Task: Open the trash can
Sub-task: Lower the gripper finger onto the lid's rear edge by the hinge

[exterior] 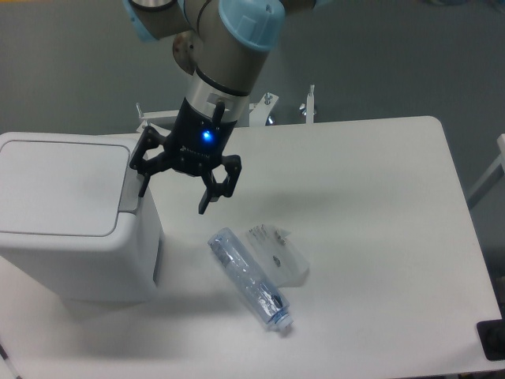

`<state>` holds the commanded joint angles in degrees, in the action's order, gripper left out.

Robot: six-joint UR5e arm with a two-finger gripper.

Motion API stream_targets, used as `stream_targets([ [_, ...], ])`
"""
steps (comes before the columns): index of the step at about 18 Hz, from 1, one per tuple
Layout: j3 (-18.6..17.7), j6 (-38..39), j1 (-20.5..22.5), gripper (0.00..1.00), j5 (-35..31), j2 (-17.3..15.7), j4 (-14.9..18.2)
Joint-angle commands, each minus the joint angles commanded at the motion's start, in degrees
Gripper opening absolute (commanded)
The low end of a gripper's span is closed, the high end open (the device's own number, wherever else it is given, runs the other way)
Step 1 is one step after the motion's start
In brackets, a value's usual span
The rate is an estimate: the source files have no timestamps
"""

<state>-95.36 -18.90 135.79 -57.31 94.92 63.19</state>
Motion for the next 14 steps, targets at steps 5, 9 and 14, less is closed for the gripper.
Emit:
stream_targets([
  [5,0.1,0.1,-0.6,1.0,0.2,0.0,0.2],
  [9,0.1,0.1,-0.6,1.0,0.3,0.2,0.2],
  [14,0.1,0.1,-0.7,1.0,0.2,0.4,0.1],
])
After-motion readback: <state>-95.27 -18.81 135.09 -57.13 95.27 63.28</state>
